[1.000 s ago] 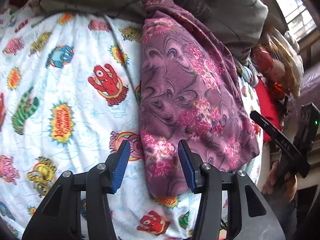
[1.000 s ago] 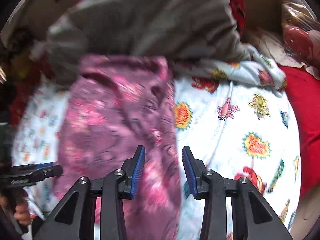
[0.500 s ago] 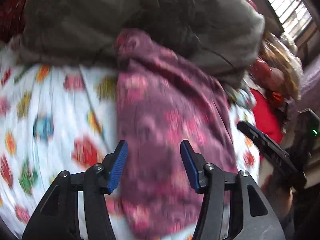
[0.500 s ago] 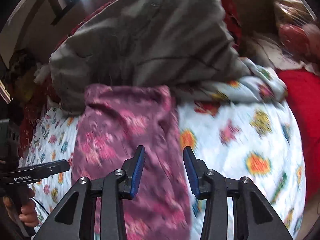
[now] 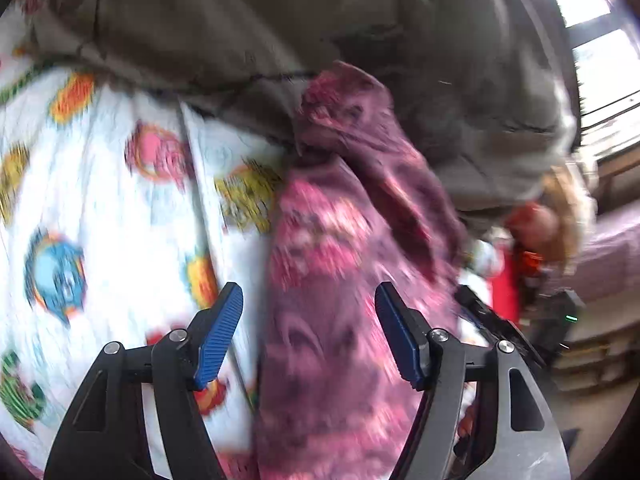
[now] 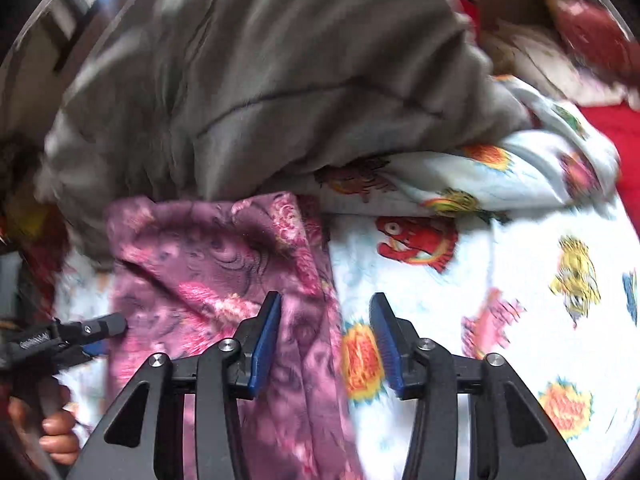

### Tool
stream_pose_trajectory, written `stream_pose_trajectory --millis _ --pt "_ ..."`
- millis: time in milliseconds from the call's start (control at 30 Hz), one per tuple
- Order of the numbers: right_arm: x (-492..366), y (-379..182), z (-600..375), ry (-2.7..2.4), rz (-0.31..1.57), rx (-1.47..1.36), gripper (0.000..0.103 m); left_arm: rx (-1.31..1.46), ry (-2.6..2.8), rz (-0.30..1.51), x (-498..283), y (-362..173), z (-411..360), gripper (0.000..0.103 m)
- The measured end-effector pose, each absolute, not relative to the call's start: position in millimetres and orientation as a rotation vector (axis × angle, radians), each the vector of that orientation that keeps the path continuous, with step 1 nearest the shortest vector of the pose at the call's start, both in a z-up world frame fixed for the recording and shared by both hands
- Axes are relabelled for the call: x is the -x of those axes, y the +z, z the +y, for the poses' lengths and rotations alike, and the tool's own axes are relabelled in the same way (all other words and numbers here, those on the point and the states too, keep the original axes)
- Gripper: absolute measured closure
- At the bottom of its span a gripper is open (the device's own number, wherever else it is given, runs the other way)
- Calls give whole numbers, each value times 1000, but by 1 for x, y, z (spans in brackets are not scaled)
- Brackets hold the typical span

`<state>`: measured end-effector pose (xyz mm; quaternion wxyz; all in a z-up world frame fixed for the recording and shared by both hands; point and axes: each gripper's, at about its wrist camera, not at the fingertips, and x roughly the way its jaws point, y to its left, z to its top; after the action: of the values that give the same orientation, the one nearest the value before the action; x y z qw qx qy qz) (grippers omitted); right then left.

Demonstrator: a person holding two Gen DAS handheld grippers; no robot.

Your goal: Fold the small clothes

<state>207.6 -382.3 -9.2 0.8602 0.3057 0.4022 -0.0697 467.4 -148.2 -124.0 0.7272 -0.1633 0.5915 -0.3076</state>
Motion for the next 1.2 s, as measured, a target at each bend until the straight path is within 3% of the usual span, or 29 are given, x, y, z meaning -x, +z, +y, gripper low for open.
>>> stream_pose_trajectory --millis 133,267,367,433,467,533,600,933,1200 --pt "-194 -27 -386 -37 871 -720 44 417 -767 1354 -444 -141 -148 30" --pt "-190 -43 -374 106 877 -804 43 392 -773 1379 -432 -153 -166 25" --pt "-196 -41 -359 101 908 -693 37 388 -753 1374 -431 -147 -173 25" --pt "-197 -38 -353 60 922 -630 45 384 -728 1368 -432 -139 -167 55" --pt "-197 -33 -348 44 923 -598 61 360 -729 1361 -429 -136 -166 61" --pt "-192 -23 -339 18 902 -532 75 351 -745 1335 -428 -125 -154 80" --pt "-185 -14 -335 14 878 -484 80 367 -771 1319 -425 -116 -140 81" --pt "-120 36 -303 97 830 -491 80 372 -802 1253 -366 -65 -66 81" --pt "-87 -5 -247 119 956 -474 79 249 -672 1343 -322 -105 -47 78"
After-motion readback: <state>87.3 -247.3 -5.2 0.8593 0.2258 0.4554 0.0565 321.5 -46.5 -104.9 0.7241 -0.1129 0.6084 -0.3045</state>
